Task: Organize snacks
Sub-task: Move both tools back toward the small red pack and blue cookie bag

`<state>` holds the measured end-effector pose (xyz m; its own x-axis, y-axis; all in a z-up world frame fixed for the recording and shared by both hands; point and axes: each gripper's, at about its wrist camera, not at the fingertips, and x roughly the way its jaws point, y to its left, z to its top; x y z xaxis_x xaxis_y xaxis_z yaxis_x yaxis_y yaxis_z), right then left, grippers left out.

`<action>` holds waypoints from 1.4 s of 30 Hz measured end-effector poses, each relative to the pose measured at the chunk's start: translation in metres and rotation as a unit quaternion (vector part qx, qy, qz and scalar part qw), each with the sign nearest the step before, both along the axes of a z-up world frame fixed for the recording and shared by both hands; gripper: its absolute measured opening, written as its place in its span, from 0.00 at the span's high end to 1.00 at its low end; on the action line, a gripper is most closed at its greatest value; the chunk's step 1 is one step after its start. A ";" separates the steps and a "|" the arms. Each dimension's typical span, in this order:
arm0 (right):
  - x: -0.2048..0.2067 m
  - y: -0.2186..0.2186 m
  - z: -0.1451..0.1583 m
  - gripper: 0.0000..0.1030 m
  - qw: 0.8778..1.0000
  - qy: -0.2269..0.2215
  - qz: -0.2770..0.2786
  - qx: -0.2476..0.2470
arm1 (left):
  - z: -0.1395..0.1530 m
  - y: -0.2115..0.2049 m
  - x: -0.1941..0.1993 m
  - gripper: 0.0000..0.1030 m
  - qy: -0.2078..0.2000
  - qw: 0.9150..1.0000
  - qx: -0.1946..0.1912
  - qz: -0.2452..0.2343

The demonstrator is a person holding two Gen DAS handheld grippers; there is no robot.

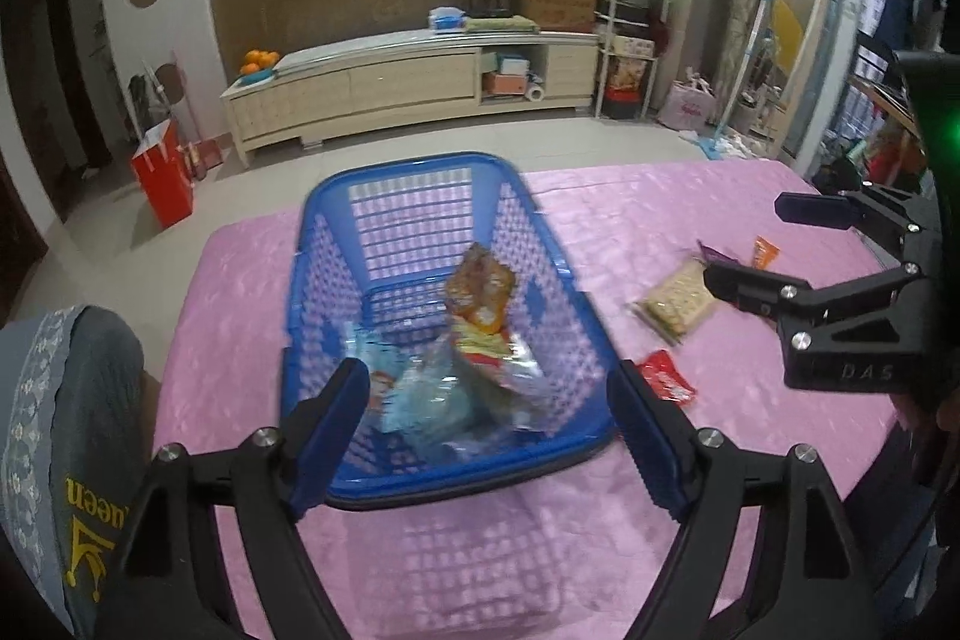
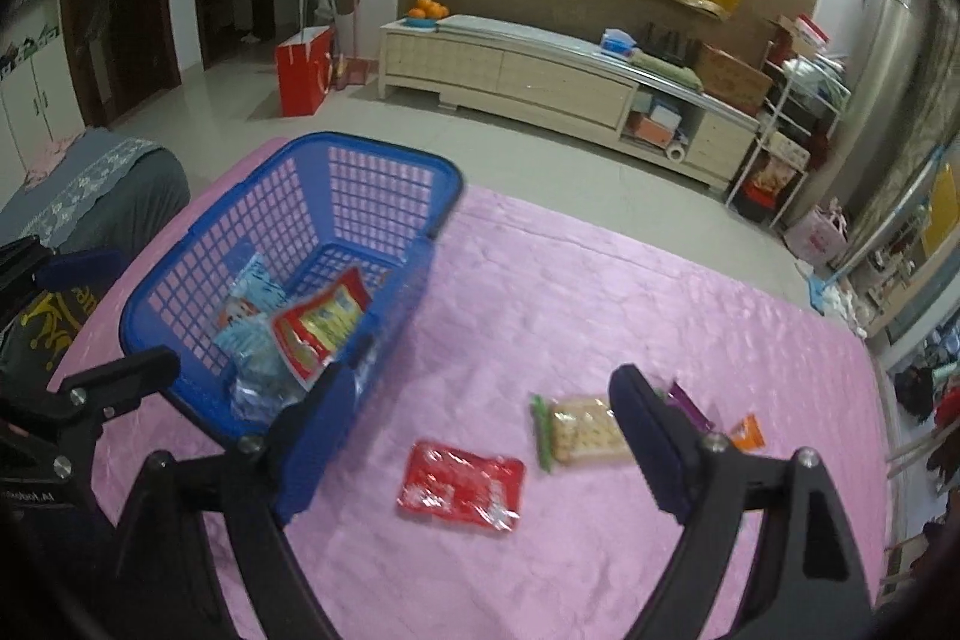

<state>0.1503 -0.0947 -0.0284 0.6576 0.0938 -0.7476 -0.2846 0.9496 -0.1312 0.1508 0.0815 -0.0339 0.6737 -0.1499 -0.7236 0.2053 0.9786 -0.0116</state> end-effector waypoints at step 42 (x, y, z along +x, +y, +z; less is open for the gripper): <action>-0.015 -0.176 -0.113 0.13 0.992 0.087 -0.069 0.052 | -0.131 -0.182 0.052 0.23 0.111 0.948 0.161 -0.251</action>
